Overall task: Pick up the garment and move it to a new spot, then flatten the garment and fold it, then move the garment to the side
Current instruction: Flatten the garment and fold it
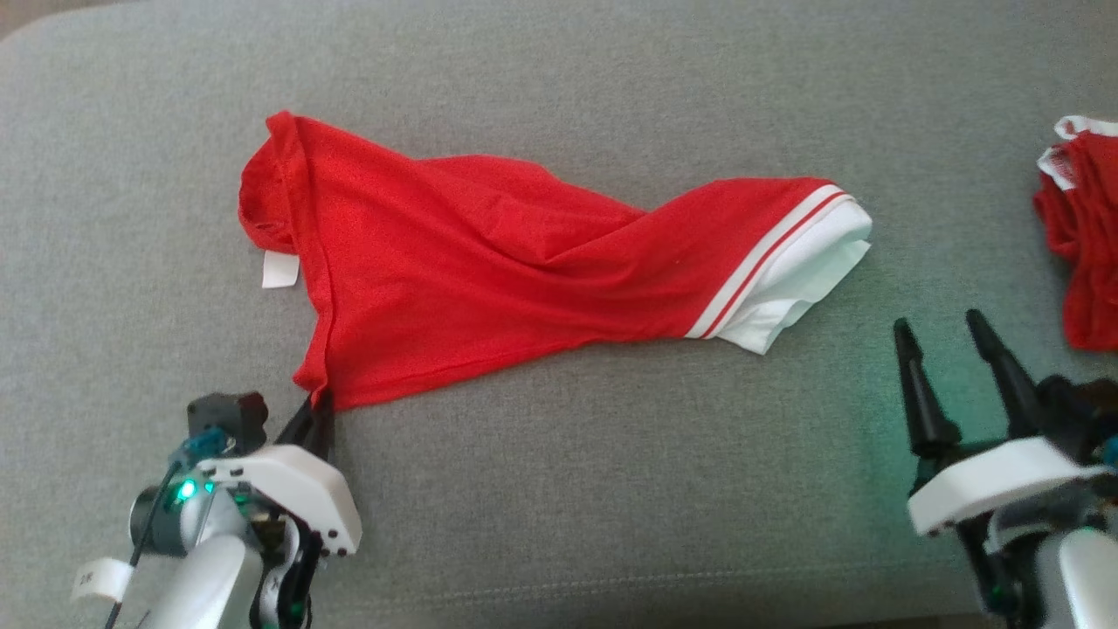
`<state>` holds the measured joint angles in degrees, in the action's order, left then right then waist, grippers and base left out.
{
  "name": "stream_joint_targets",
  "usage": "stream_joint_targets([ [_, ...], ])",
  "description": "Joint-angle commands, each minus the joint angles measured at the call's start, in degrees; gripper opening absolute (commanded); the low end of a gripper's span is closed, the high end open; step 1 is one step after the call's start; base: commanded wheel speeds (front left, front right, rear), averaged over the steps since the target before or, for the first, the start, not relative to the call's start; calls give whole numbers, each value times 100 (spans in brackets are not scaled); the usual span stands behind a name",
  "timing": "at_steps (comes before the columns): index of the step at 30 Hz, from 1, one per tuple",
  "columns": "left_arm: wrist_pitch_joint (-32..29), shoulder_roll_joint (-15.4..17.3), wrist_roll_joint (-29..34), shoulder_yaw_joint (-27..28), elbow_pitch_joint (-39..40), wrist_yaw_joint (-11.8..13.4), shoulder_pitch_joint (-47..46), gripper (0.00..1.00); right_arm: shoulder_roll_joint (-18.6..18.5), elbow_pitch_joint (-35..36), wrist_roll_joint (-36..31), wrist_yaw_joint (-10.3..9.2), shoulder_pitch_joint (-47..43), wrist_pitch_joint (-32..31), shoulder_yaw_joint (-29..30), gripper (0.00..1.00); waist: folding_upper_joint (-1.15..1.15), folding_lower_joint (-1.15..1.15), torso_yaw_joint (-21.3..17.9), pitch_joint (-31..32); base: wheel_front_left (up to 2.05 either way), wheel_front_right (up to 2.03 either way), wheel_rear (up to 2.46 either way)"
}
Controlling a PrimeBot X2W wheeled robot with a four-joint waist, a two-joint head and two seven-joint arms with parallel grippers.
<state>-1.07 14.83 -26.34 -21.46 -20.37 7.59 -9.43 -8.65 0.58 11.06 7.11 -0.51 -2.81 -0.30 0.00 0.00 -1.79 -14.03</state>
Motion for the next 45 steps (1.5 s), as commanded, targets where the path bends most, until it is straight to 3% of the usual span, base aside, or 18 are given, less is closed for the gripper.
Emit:
stream_joint_targets([
  [1,40,145,47,190,109,43,-240,0,-144,166,53,37,252,-16,-77,100,0,0,28,-46,0,0,0],
  [9,128,41,148,86,239,88,-580,0,-641,-465,396,37,932,-571,-80,100,0,0,266,-508,0,0,0],
  [22,338,-126,209,-72,180,42,-968,0,-1256,-1853,941,37,2078,-1019,-776,100,0,0,486,-861,0,0,0],
  [23,361,-128,210,-72,177,48,-974,0,-1280,-1924,1003,37,2104,-1060,-842,78,0,0,496,-857,0,0,0],
  [24,387,-131,207,-70,176,52,-975,0,-1302,-1974,1072,37,2115,-1093,-902,44,0,0,504,-848,0,0,0],
  [25,424,-133,203,-67,183,52,-974,0,-1325,-1998,1130,37,2119,-1098,-950,0,0,0,509,-836,0,0,0],
  [32,700,-48,221,44,701,211,-815,0,-1397,-1540,1407,37,1777,-613,-782,0,0,0,465,-490,0,0,0],
  [38,729,193,329,197,1572,413,-694,0,-1314,-644,1381,37,1468,-429,-303,0,0,0,363,-173,0,0,0],
  [45,683,500,524,431,2790,647,-796,0,-1184,904,1156,37,1465,-476,278,0,0,0,242,308,0,0,0],
])
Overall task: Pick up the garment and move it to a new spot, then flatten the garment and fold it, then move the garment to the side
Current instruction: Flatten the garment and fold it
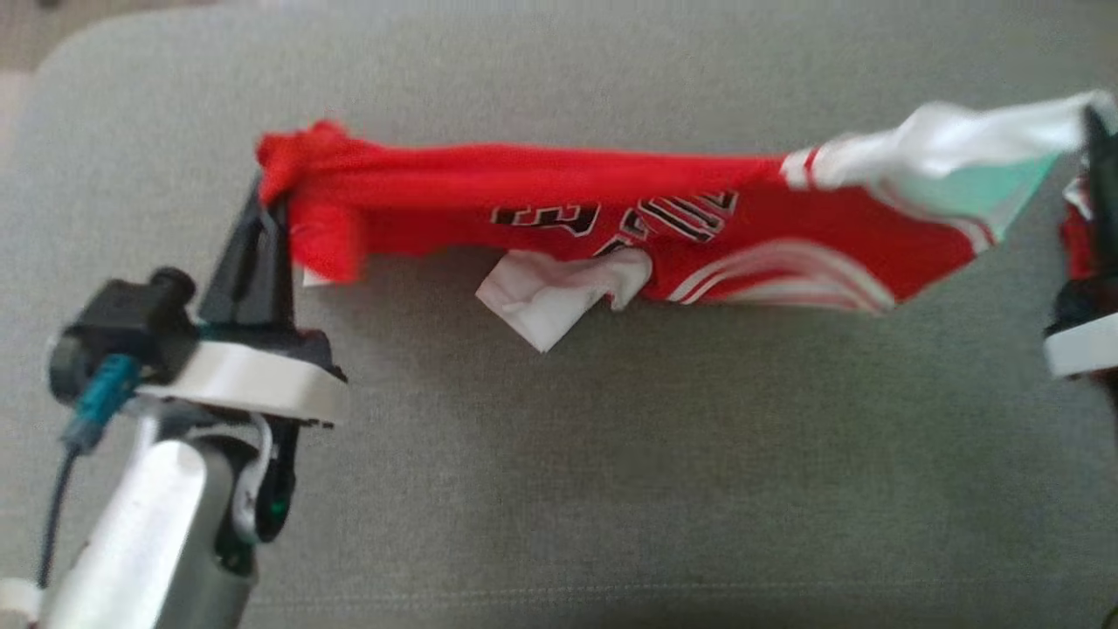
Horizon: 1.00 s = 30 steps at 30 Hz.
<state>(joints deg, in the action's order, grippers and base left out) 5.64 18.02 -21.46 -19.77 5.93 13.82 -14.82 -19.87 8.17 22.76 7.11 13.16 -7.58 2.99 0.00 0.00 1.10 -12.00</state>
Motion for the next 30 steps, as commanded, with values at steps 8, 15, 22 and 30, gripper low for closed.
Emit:
stream_joint_targets([
  [8,-205,480,287,474,1111,34,-1174,0,-137,1522,-287,37,951,-24,516,0,0,0,-100,597,0,0,0],
  [15,-587,606,285,550,1244,-46,-1941,0,-240,1715,-263,37,1767,-228,599,0,0,0,-171,811,0,0,0],
  [22,-772,475,95,455,820,-172,-2420,0,-272,1104,132,37,2331,-393,430,0,0,0,-177,696,0,0,0],
  [30,-392,-10,-241,388,-952,-520,-3623,0,-338,-619,654,37,3799,56,-314,0,0,0,-164,67,0,0,0],
])
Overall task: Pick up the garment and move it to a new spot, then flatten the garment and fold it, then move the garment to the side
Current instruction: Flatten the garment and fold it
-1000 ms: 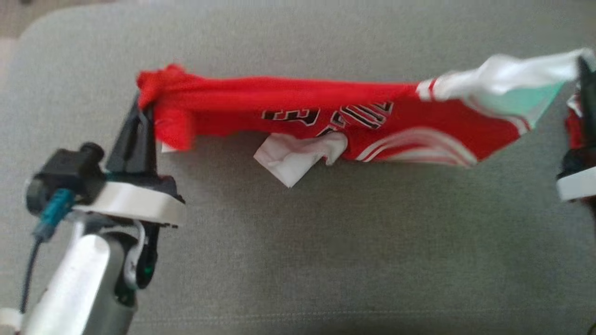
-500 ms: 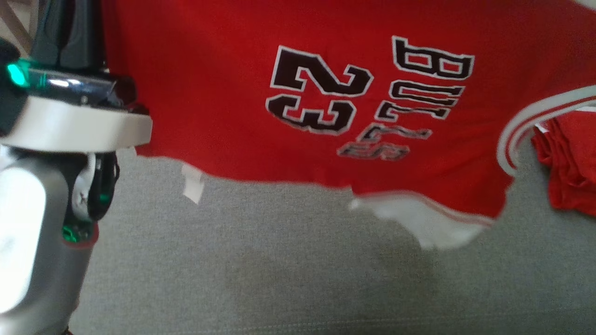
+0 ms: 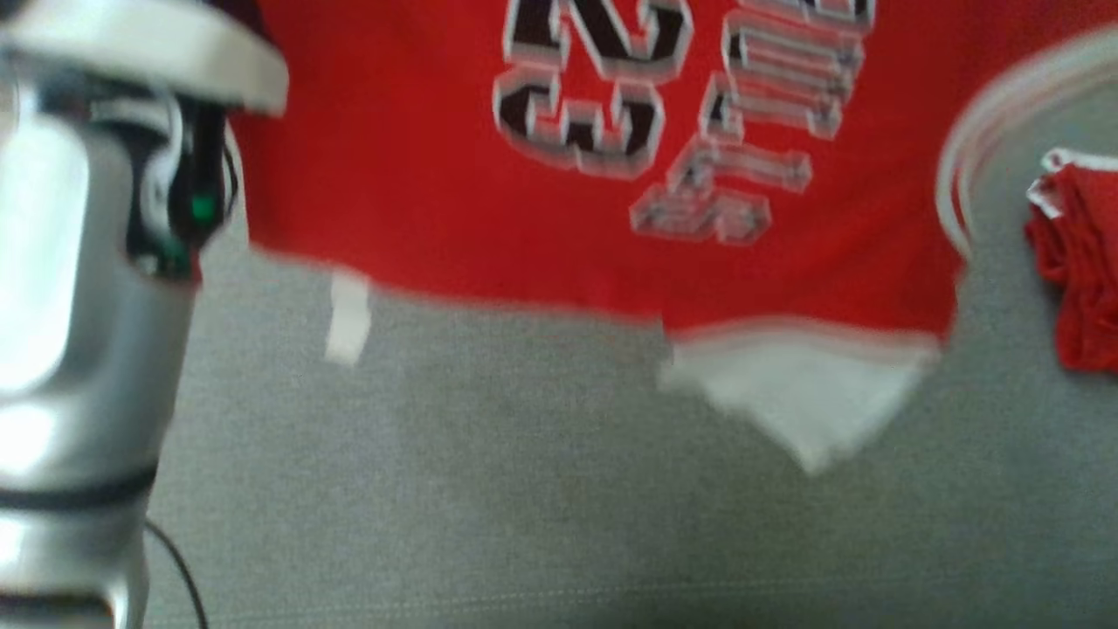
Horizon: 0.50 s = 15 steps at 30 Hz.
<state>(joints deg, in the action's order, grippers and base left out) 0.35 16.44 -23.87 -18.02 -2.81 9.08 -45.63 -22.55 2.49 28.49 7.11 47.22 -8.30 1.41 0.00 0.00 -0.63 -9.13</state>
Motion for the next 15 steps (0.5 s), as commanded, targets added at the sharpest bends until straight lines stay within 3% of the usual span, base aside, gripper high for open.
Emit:
stream_joint_targets([
  [1,288,79,0,215,-385,-93,-756,0,-53,-325,126,37,639,266,-285,0,0,0,7,-288,0,0,0],
  [7,1112,-273,-33,235,-2338,-419,-1985,0,154,-1900,396,37,2043,1267,-1139,0,0,0,1,-609,0,0,0],
  [15,1439,-514,-112,419,-4098,-644,-2614,0,555,-3436,952,37,2794,1978,-2314,0,0,0,-71,-1047,0,0,0],
])
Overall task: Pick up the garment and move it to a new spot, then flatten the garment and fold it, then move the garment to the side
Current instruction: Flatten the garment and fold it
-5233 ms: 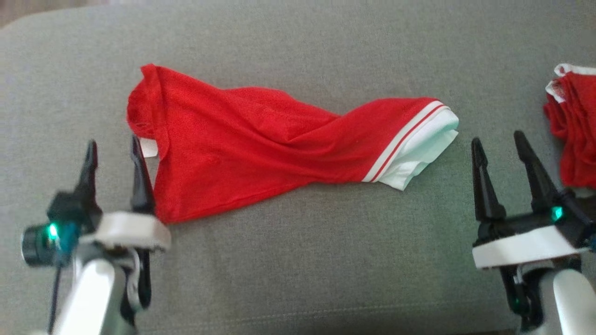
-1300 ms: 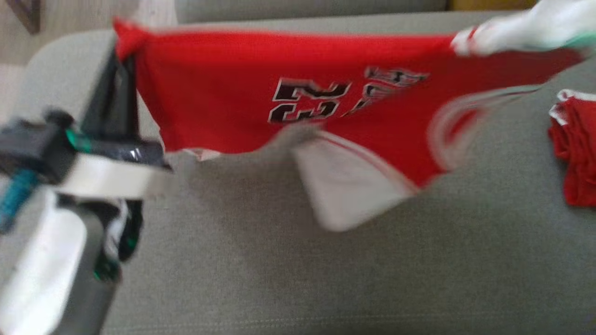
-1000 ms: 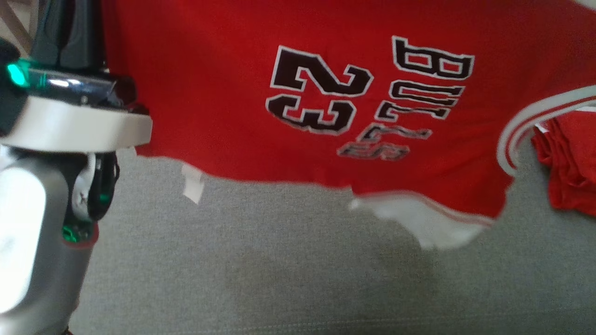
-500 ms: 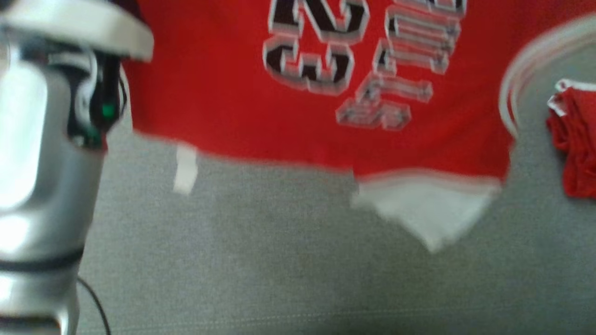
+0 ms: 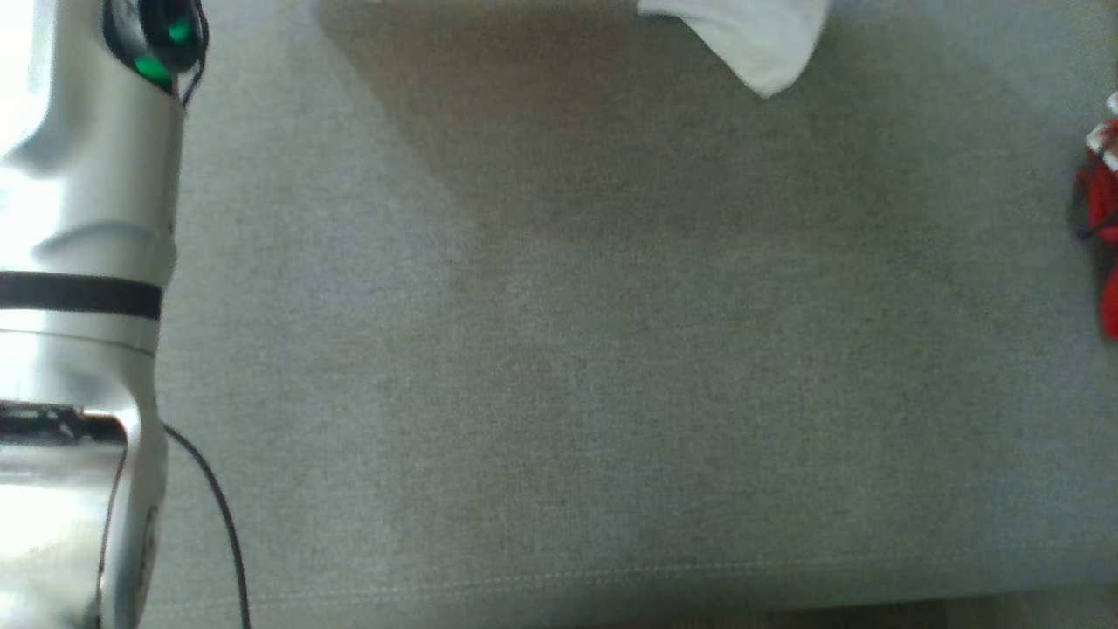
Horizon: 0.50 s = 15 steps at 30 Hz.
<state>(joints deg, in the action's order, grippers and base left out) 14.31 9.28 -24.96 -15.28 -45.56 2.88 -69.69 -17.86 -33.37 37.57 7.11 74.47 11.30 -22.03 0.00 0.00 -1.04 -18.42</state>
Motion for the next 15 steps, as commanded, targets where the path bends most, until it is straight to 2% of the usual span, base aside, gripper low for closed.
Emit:
stream_joint_targets([
  [1,52,170,-6,154,-38,-66,-214,0,137,-57,144,37,70,47,-112,0,0,0,-35,-196,0,0,0],
  [9,67,-156,-90,285,-1360,-280,257,0,424,-1160,982,37,-676,217,-1105,0,0,0,-44,-709,0,0,0],
  [15,68,-206,-89,478,-1582,-342,631,0,296,-1351,1345,37,-1304,351,-1304,0,0,0,-61,-890,0,0,0],
])
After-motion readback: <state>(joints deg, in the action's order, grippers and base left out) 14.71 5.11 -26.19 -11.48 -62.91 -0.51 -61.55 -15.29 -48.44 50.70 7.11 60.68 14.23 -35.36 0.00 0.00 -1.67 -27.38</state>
